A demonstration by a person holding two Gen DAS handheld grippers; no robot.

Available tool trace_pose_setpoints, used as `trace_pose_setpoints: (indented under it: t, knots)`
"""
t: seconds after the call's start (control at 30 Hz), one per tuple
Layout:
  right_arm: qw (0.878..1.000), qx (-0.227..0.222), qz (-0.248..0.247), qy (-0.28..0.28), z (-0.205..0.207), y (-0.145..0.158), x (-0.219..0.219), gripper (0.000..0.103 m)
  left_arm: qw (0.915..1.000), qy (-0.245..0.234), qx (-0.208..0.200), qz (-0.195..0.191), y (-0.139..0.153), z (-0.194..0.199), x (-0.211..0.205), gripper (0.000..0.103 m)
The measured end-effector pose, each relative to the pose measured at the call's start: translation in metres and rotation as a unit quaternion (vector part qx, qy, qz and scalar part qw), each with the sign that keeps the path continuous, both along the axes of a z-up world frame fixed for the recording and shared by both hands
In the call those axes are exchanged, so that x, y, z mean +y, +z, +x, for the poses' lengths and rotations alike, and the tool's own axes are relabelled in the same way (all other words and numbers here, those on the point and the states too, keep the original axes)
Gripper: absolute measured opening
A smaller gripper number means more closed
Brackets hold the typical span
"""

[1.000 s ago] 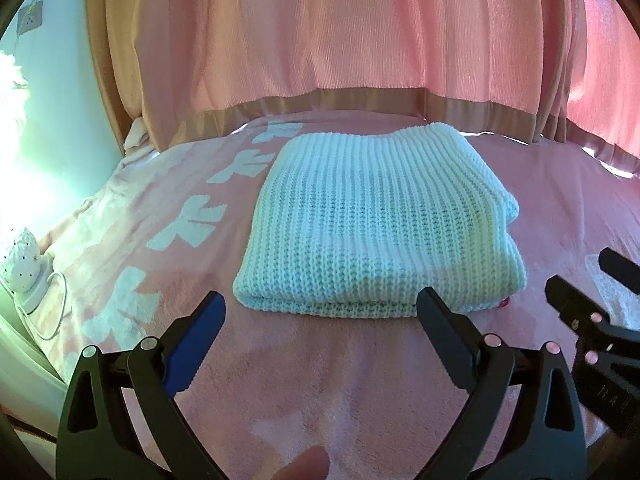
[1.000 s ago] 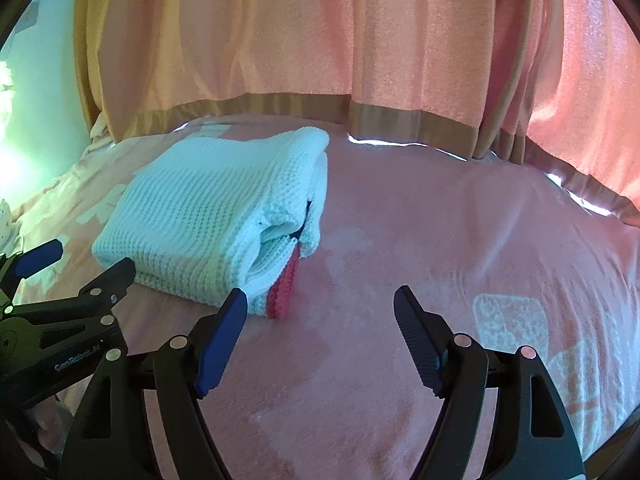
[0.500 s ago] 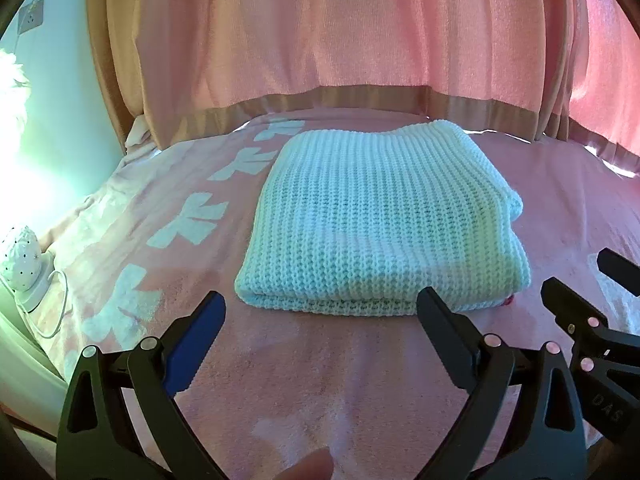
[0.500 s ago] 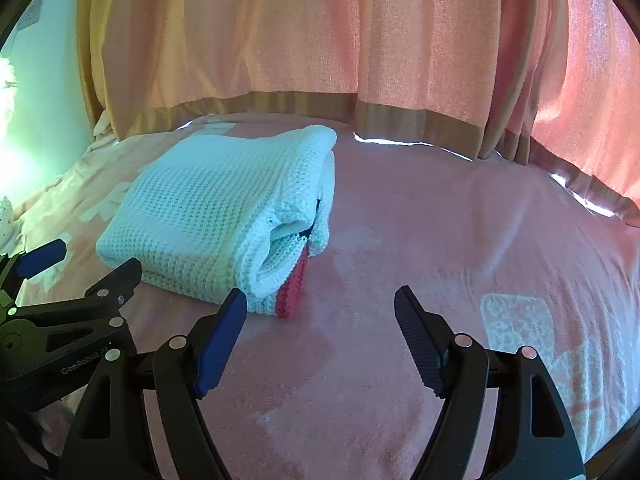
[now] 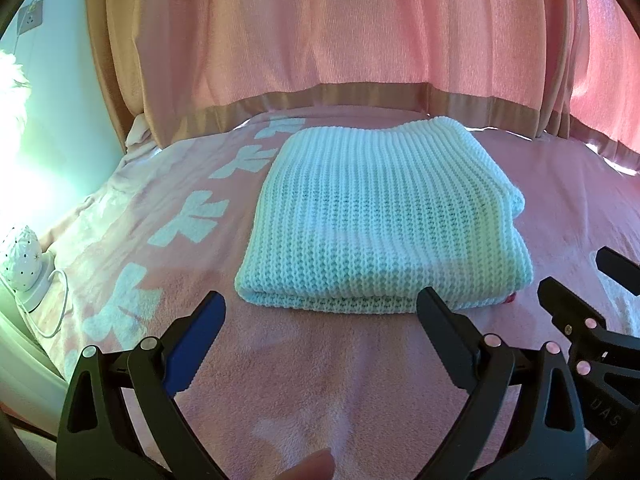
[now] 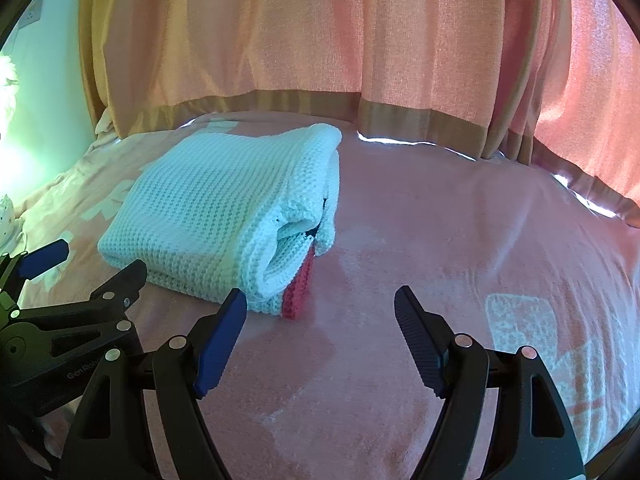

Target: Fold small clothes

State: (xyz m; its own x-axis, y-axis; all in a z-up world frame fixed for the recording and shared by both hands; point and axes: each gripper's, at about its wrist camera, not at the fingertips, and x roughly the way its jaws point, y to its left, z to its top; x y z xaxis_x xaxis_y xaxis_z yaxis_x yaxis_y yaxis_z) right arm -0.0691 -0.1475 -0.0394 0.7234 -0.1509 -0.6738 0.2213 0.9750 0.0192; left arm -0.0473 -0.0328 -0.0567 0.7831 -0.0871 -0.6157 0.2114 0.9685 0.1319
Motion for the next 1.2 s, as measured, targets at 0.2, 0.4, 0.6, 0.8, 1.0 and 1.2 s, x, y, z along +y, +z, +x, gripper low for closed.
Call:
trace_pose_setpoints:
  t: [0.2,0.4,0.6,0.8,1.0,1.2]
  knots:
    - [1.0,0.0,0.0,-0.002,0.0001,0.0,0.0025,0.074,1.0,-0.001,0.0,-0.001,0.0006,0.0001,0.0004,0.094]
    - [1.0,0.0,0.001,-0.004,-0.0003,0.0002,0.0041,0.074,1.0,0.0,-0.002,0.0,0.001,0.0005,0.0,0.094]
    - [1.0,0.0,0.001,-0.004,-0.0002,0.0003,0.0039,0.074,1.0,0.001,-0.003,0.002,0.0006,0.0017,-0.0005,0.094]
    - [1.0,0.0,0.002,-0.004,-0.0002,0.0001,0.0027,0.074,1.0,0.002,-0.001,0.001,0.0007,0.0024,-0.0005,0.094]
    - [1.0,0.001,0.006,-0.007,0.0007,0.0002,0.0043,0.074,1.0,0.006,-0.002,0.0,0.0013,0.003,-0.0006,0.094]
    - [1.0,0.004,0.012,-0.011,0.002,-0.0011,0.0032,0.074,0.9999,0.008,-0.009,0.006,0.0012,0.0031,-0.0015,0.094]
